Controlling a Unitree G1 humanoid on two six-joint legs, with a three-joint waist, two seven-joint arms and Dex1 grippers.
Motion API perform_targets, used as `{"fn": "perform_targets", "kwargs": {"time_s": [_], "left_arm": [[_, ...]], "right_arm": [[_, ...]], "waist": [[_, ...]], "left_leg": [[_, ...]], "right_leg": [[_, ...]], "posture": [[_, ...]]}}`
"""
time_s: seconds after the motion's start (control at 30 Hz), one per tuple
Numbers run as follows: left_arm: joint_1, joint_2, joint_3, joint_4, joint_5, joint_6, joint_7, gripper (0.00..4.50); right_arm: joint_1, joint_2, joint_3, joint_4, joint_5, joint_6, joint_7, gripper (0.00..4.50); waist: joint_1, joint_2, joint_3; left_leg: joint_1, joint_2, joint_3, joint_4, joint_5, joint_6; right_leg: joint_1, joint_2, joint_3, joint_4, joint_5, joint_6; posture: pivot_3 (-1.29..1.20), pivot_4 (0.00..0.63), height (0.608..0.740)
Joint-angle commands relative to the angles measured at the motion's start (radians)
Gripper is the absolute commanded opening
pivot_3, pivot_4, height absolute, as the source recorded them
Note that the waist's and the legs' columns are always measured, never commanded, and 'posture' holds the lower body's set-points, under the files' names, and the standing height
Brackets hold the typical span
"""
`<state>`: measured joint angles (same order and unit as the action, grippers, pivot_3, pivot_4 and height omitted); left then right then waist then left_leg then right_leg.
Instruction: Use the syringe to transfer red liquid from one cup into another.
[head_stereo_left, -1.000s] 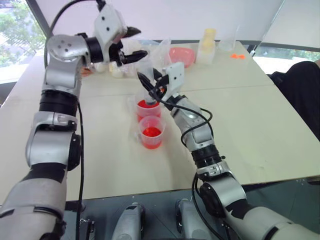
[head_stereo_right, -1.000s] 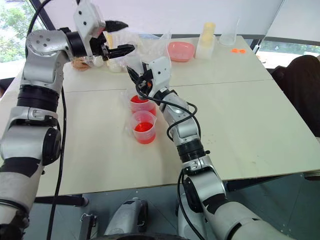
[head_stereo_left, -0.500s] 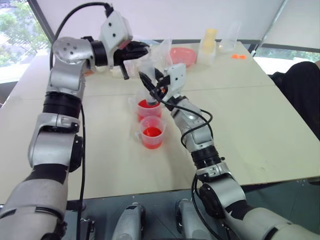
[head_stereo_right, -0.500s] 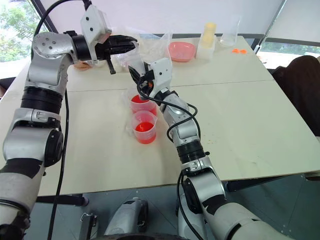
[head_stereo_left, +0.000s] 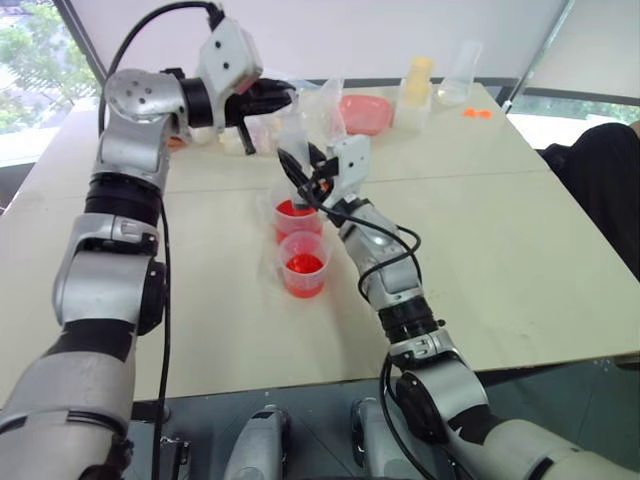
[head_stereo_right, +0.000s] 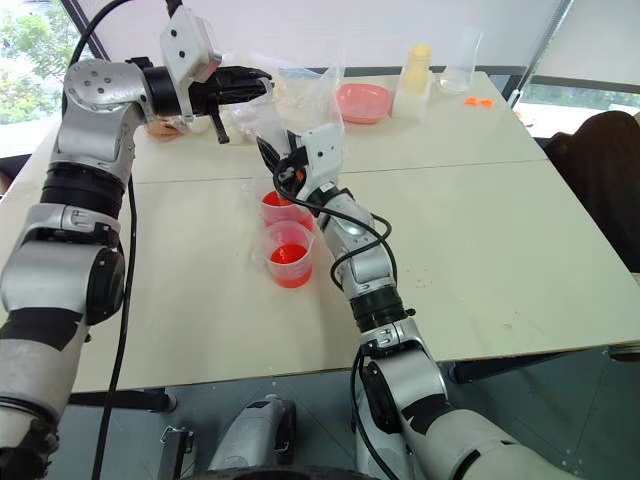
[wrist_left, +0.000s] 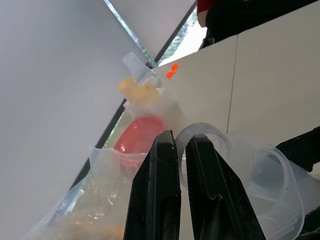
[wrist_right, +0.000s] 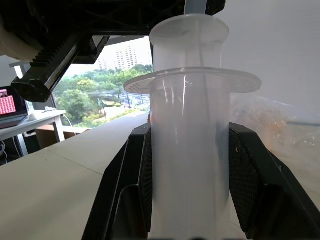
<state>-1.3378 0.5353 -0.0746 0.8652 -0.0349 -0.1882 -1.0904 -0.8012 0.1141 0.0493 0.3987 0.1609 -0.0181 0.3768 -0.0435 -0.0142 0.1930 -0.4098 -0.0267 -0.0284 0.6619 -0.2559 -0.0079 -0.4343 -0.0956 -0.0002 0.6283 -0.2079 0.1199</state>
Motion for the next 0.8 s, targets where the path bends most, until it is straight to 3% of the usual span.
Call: {"fn": "perform_targets", "kwargs": {"time_s": [0.03,0.3,0.4,0.6,0.8], "left_arm": [[-0.095,0.052,0.047,0.008,0.011,-0.026,0.083,0.01],[-0.08,0.048,0.044,-0.001,-0.009,-0.01,0.033,0.01],[-0.043,0.055,0.045,-0.063,-0.05,0.065,-0.051,1.1],[0.01,0.081,0.059,-0.133,-0.07,0.126,-0.079,4.02],[0.092,0.136,0.118,-0.25,-0.169,0.333,-0.137,4.02]], "right_arm": [[0.016,0.034,0.088,-0.019,-0.022,-0.041,0.065,1.44],[0.006,0.03,0.077,-0.015,-0.028,-0.053,0.053,1.44],[-0.019,0.021,0.057,-0.029,-0.03,-0.058,0.036,1.44],[-0.058,0.0,0.029,-0.057,-0.022,-0.062,0.018,1.44],[-0.057,-0.007,0.029,-0.071,-0.021,-0.059,0.017,1.44]], "waist": [[0.0,0.0,0.0],[-0.001,0.0,0.0],[-0.004,0.0,0.0],[-0.002,0.0,0.0],[-0.004,0.0,0.0]], "left_leg": [[0.0,0.0,0.0,0.0,0.0,0.0],[0.0,0.0,0.0,0.0,0.0,0.0],[0.0,0.0,0.0,0.0,0.0,0.0],[0.0,0.0,0.0,0.0,0.0,0.0],[0.0,0.0,0.0,0.0,0.0,0.0]], "right_leg": [[0.0,0.0,0.0,0.0,0.0,0.0],[0.0,0.0,0.0,0.0,0.0,0.0],[0.0,0.0,0.0,0.0,0.0,0.0],[0.0,0.001,0.0,0.0,0.0,0.0],[0.0,0.001,0.0,0.001,0.0,0.0]], "posture": [[0.0,0.15,0.74],[0.0,0.15,0.74],[0.0,0.15,0.74],[0.0,0.15,0.74],[0.0,0.15,0.74]]}}
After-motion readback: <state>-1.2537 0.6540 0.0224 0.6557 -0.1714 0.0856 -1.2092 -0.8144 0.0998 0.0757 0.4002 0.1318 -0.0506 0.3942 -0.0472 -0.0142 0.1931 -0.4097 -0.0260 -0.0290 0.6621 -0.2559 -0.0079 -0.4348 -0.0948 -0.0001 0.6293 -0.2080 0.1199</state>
